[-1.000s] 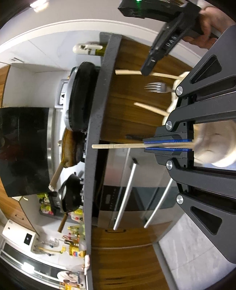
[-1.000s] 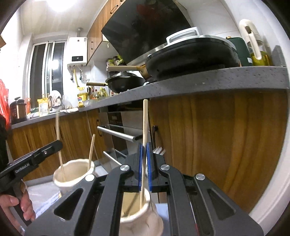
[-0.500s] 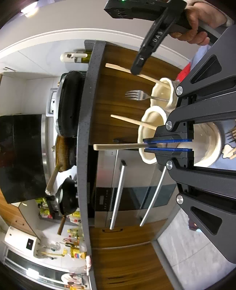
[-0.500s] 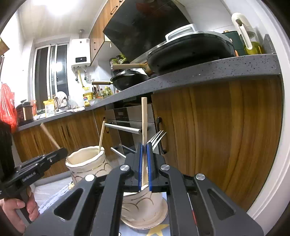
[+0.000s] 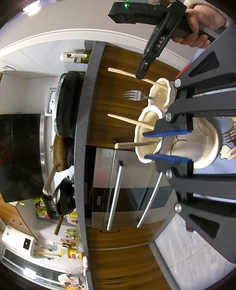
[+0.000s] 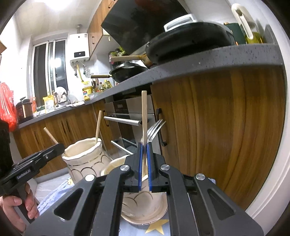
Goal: Organize utensils
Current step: 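Withdraw both open tools from the holder back over the utensil pile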
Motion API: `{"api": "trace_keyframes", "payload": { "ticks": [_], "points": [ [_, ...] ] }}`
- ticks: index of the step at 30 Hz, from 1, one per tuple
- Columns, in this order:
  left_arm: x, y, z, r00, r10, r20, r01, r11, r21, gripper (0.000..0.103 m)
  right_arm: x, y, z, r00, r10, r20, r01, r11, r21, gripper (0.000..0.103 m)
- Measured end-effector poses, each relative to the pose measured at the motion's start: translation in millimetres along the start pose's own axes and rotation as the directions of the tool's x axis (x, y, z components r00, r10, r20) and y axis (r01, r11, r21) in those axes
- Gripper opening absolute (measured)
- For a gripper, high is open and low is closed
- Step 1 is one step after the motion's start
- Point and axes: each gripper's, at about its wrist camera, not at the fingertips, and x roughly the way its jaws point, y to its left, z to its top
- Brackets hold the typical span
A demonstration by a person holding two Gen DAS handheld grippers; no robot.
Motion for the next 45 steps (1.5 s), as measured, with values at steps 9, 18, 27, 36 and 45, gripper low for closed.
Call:
{"api": "trace_keyframes", "payload": {
  "ticks": [9, 18, 27, 36, 45],
  "points": [
    [-11, -2, 2, 0.999, 0.018, 0.034, -0.018, 1.0, -0.004, 0.054, -5, 3, 1, 1.0, -0.007, 0.013, 0.007, 1.0, 0.005, 0.044],
    [-37, 4, -7, 0.994, 0.092, 0.052, -0.09, 0.995, -0.03, 0.097, -36, -3, -8, 0.999, -0.032, 0.003, 0.031, 0.998, 0.059, 0.098],
    [-53, 8, -39, 0.986, 0.126, -0.11, -0.127, 0.992, -0.01, 0.098, -65, 10, -33, 0.994, -0.059, -0.095, 0.063, 0.997, 0.033, 0.098],
    [-65, 12, -68, 0.953, 0.196, -0.232, -0.194, 0.98, 0.031, 0.098, -70, 35, -59, 0.972, -0.072, -0.223, 0.058, 0.996, -0.066, 0.098],
    [-68, 33, -83, 0.92, 0.17, -0.354, -0.202, 0.978, -0.056, 0.098, -65, 59, -89, 0.92, -0.075, -0.385, 0.02, 0.989, -0.146, 0.094]
  ]
}}
